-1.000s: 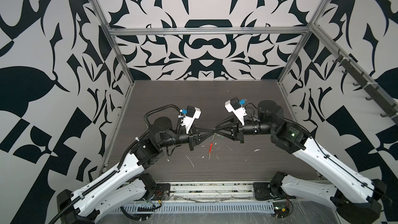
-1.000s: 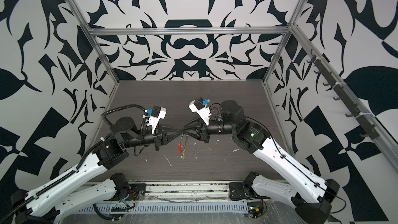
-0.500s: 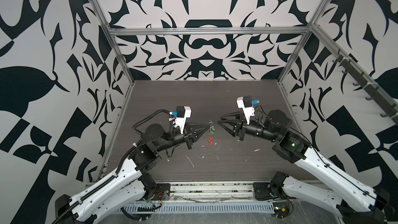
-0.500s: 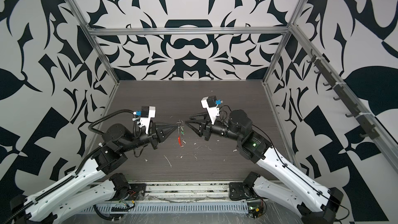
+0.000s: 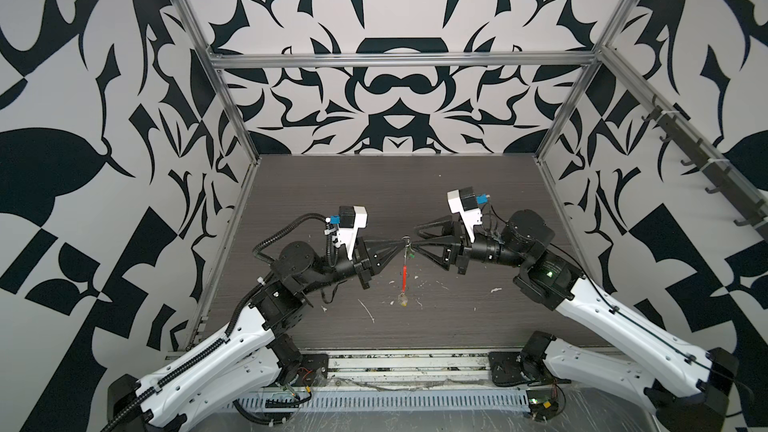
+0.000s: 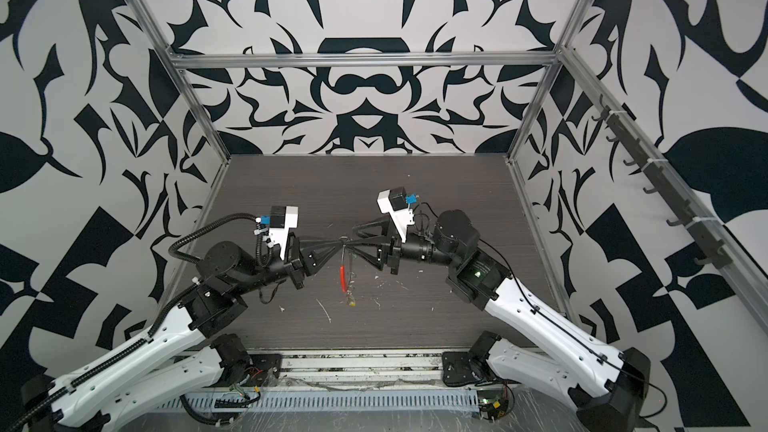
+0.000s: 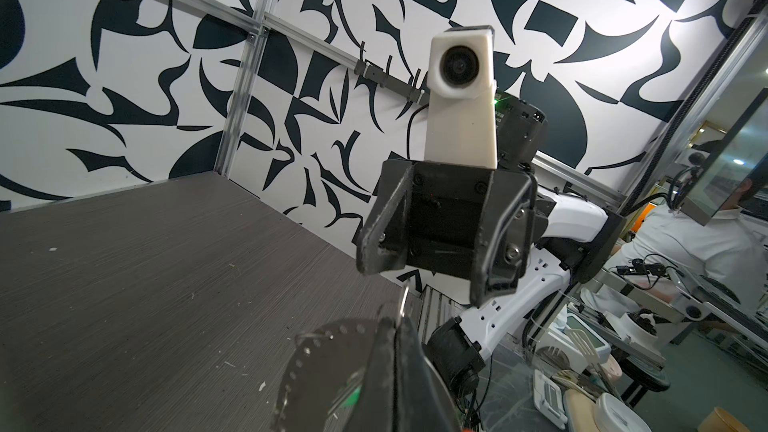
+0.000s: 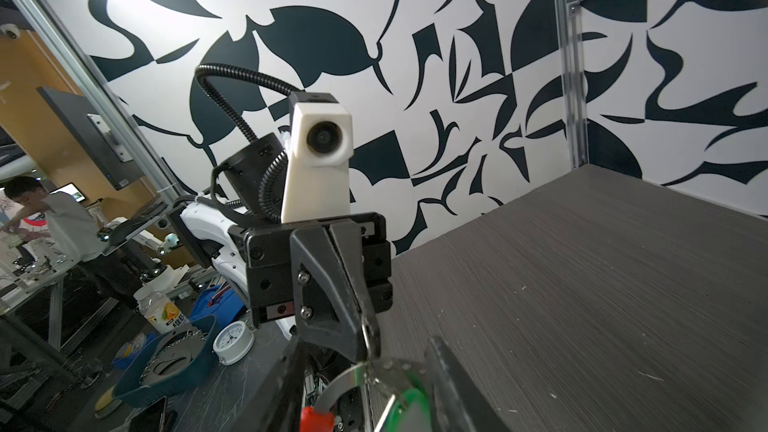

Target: Remove the keys from the keyring

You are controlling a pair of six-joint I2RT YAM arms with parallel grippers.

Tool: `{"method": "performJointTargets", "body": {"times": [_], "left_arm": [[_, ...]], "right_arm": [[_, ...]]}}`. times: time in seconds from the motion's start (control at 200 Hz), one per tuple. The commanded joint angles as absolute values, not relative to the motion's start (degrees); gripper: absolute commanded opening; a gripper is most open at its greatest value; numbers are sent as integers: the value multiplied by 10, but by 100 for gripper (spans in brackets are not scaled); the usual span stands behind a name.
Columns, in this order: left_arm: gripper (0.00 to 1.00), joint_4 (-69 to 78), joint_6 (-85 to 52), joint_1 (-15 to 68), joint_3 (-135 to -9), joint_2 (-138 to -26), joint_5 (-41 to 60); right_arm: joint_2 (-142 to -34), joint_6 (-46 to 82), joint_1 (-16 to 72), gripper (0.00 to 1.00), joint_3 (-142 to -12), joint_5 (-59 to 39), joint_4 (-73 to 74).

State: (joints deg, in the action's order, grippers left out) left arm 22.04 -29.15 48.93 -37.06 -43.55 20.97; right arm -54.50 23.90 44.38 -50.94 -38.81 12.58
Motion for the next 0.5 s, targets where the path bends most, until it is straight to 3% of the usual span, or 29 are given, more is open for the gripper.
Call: {"method": "performJointTargets", "body": {"times": [0.0,0.495], "left_arm": [[0,253,-299,490,-370,-430,217],[0,252,-301,490,-363,-421,190]], "right_arm": [[-553,236,449,50,-523,-413,166],[-567,239,458,24,-522,-411,155]]}}
